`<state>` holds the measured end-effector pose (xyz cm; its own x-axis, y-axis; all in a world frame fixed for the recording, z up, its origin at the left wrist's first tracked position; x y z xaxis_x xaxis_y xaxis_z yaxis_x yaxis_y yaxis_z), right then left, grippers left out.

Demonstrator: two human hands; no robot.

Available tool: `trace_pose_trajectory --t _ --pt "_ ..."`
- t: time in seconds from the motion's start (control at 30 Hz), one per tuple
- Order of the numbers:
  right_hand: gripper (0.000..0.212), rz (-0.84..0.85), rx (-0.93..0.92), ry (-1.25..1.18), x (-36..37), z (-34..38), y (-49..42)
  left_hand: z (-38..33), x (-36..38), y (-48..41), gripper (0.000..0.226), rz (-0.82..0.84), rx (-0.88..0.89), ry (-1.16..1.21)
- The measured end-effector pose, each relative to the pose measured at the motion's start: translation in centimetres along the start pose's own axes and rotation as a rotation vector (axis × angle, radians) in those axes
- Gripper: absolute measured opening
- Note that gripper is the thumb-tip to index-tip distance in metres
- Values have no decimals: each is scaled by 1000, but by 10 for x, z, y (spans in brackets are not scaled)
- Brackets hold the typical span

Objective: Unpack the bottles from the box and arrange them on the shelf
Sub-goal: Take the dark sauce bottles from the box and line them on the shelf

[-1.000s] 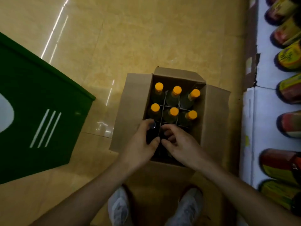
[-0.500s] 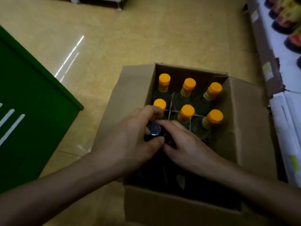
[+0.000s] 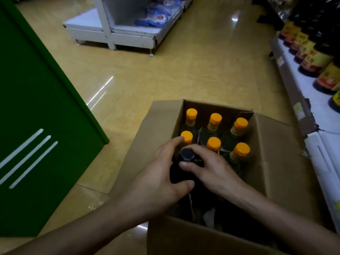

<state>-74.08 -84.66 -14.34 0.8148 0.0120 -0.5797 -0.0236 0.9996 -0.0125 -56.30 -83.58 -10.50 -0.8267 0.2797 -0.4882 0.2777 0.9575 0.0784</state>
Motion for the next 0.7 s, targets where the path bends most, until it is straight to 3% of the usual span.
trace_pose_trajectory --t 0.13,0.3,0.43,0.7 --pt "26 -117 -94 -65 -25 26 4 -1 6 0 109 20 -45 153" --pt "23 -197 -212 -218 -60 66 9 -16 6 -8 92 12 -24 241" --pt "27 -179 -238 -321 -75 82 8 -19 5 -19 81 19 -29 270" --pt "38 -75 -177 -712 -82 88 1 -18 0 -20 67 230 -103 357"
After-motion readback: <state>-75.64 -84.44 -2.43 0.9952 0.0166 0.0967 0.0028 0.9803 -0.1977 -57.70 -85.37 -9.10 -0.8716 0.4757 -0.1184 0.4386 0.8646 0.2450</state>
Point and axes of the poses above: each hand's wrist, its own y-axis away from the middle knuckle, its own x-axis out of the palm, z = x × y, the point moved 1 cm from there along -y, towards the middle knuckle, and after that the axes turned 12 degrees about -z, right-handed, at the moved point
